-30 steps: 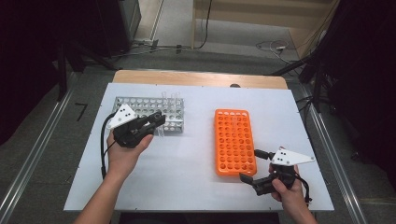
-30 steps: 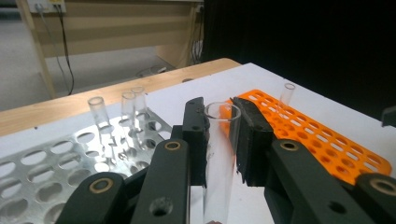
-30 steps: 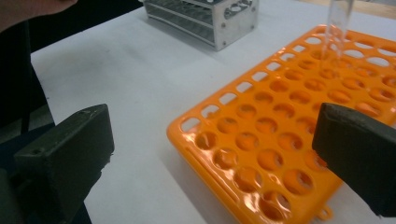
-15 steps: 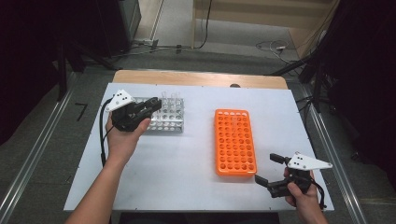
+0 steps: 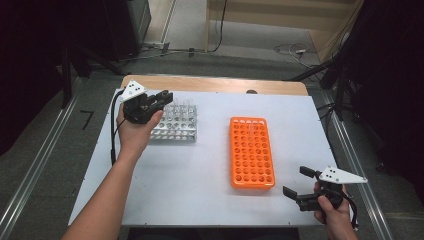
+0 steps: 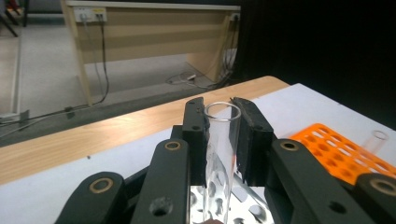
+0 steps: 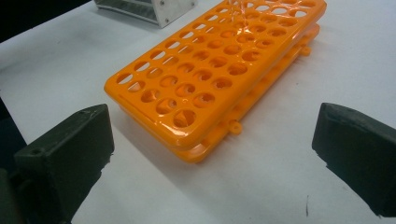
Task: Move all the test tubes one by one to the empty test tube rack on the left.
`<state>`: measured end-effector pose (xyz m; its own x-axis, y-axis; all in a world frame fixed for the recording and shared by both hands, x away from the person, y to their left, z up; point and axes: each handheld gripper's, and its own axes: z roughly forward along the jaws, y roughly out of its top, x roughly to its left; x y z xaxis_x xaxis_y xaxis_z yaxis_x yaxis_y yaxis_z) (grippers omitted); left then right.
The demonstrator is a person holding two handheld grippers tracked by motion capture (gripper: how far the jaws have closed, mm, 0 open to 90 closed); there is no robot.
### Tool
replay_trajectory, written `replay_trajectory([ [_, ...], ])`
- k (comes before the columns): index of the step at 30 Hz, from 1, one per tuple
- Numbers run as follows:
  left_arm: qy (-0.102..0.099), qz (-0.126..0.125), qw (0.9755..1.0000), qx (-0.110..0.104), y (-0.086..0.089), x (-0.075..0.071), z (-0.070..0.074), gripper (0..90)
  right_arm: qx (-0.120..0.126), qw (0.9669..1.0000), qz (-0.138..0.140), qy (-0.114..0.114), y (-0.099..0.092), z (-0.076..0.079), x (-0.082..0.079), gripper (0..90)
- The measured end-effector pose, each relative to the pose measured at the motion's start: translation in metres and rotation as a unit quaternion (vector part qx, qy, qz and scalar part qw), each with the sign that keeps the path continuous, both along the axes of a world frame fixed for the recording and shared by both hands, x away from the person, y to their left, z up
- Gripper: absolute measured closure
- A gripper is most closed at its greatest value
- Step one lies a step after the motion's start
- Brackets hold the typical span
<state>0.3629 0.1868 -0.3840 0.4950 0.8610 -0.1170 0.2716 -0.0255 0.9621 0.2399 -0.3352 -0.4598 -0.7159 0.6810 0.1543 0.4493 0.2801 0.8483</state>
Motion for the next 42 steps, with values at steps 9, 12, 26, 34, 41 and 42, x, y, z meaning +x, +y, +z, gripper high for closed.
replay_trajectory([
  [9,0.009,0.042,0.9989,-0.02,0.009,0.031,-0.011,75.6,0.0,1.0,-0.007,0.0,-0.003,0.0,0.001,0.0],
  [12,0.011,0.051,0.9985,-0.017,0.008,0.04,-0.016,75.7,-0.002,0.9999,-0.01,0.002,-0.003,0.0,0.001,0.0],
  [26,0.035,0.079,0.9962,-0.001,-0.004,0.063,-0.039,75.6,0.004,0.9999,-0.011,0.004,-0.007,-0.001,0.003,0.0],
  [34,0.069,0.078,0.9946,-0.001,-0.004,0.065,-0.045,75.5,0.01,0.9998,-0.013,0.005,-0.009,-0.001,0.004,0.0],
  [41,0.089,0.083,0.9926,0.0,-0.002,0.064,-0.047,74.9,0.024,0.9997,-0.002,0.004,-0.006,0.002,0.006,0.0],
  [42,0.09,0.085,0.9923,0.001,-0.002,0.064,-0.047,74.9,0.041,0.9991,-0.001,0.009,-0.007,0.004,0.008,0.0],
])
